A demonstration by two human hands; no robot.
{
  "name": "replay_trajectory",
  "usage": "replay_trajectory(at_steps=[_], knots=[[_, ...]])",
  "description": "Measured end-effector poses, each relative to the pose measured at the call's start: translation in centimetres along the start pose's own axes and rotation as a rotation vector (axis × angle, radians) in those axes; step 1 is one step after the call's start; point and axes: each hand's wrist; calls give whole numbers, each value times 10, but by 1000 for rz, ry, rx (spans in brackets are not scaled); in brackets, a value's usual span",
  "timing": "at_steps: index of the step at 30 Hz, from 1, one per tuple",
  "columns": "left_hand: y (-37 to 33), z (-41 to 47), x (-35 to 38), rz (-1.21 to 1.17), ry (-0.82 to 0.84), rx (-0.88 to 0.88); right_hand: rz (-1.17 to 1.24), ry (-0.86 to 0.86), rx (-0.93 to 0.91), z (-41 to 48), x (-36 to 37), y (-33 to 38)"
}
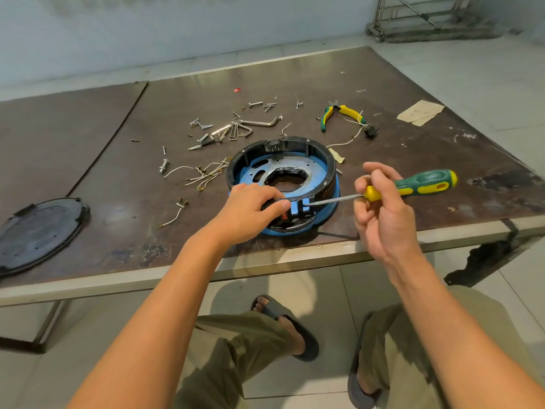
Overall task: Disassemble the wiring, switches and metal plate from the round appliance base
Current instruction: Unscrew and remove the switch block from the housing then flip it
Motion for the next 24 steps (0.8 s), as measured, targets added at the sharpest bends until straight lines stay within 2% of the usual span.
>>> replay_trajectory(at_steps=[3, 6, 9, 11, 12, 14, 18, 24], knots=[[-1, 3, 5, -3, -42, -35, -45, 136, -136, -3, 2, 5], [-7, 10, 12, 21, -127, -74, -204, 219, -279, -8, 4, 1], [-13, 16, 17, 52, -197, -108, -556, 215, -516, -9, 1, -8], [-15, 19, 18, 69, -201, -134, -877, 280, -650, -4, -1, -16], [-17, 20, 18, 77, -196, -145, -1029, 312, -647, -2, 1, -21], [-20, 21, 20, 97, -197, -165, -1203, 336, -526, 0, 7, -33], [-28, 22, 24, 142, -215, -192, -1185, 318, -426, -3, 20, -50], [-29, 20, 13, 73, -110, -179, -1238, 296, -427, 3, 25, -55]])
Point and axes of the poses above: each hand's wrist, its own z-axis towards the middle knuckle, its own x-axis out of the palm, y = z × x, and after that the axes turned 5 degrees about -x, right-handed
